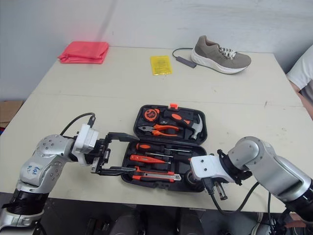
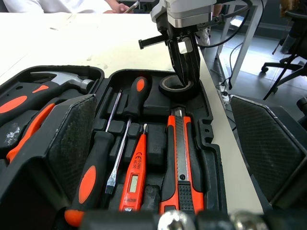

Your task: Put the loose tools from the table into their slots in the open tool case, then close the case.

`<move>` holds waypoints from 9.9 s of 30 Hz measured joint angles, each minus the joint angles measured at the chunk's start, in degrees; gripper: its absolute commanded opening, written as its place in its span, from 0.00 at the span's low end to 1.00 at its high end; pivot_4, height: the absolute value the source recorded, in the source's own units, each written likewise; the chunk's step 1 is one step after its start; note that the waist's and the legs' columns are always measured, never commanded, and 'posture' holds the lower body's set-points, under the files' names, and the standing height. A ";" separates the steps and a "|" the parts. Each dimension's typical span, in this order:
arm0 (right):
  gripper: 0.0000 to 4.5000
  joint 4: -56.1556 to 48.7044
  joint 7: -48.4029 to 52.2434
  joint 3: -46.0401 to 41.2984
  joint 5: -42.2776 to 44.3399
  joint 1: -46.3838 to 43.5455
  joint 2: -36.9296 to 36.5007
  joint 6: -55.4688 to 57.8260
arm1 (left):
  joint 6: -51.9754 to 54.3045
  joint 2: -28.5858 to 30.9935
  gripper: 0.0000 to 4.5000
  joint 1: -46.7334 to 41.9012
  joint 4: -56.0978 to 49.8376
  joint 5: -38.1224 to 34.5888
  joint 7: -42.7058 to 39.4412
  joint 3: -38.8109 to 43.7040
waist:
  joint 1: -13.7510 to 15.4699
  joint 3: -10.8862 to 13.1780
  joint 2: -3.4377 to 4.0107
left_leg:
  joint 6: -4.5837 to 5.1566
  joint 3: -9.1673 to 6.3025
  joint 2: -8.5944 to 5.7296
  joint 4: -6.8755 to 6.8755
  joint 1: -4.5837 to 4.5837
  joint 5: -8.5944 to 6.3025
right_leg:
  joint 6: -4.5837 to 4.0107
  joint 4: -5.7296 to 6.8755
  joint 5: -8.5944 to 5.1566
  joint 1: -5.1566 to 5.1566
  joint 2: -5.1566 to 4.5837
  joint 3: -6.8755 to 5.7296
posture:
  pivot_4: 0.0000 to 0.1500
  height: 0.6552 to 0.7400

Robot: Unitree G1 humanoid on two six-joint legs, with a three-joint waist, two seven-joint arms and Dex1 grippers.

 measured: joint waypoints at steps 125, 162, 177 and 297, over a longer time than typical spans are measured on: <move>1.00 38.34 -44.90 -33.22 17.03 -24.22 25.40 56.97 | 51.34 -6.34 0.99 -29.05 26.13 11.03 34.51 0.51 | -0.20 0.00 -0.11 | 0.04 0.95 -0.04 0.07 -0.43 0.14 | 0.13 0.99 0.07 -1.22 0.40 0.70 | 1.00 1.00; 0.00 41.91 -49.77 -37.72 15.08 -22.36 35.37 44.89 | 42.48 -14.58 0.01 -30.83 34.38 12.93 34.87 4.93 | -0.37 -0.08 -0.18 | -0.10 1.14 0.02 -0.01 -0.19 0.22 | 0.14 0.97 0.08 -1.19 0.56 1.34 | 1.00 1.00; 0.00 27.51 -41.81 -29.54 0.96 2.99 33.04 -17.90 | -15.67 -19.04 0.01 -18.36 37.80 19.01 27.17 6.71 | -0.14 -0.02 -0.22 | -0.09 1.92 -0.27 -0.02 -0.87 0.23 | 0.25 0.89 0.16 -2.02 0.68 1.27 | 1.00 1.00; 0.00 -3.32 -39.93 -28.98 5.12 33.29 20.93 -5.41 | -15.38 -25.34 0.01 -32.79 44.36 29.33 8.55 -17.88 | -0.12 -0.75 -0.69 | 0.55 1.64 0.16 0.81 0.13 -0.60 | 0.40 0.69 0.21 -0.82 0.69 1.50 | 1.00 1.00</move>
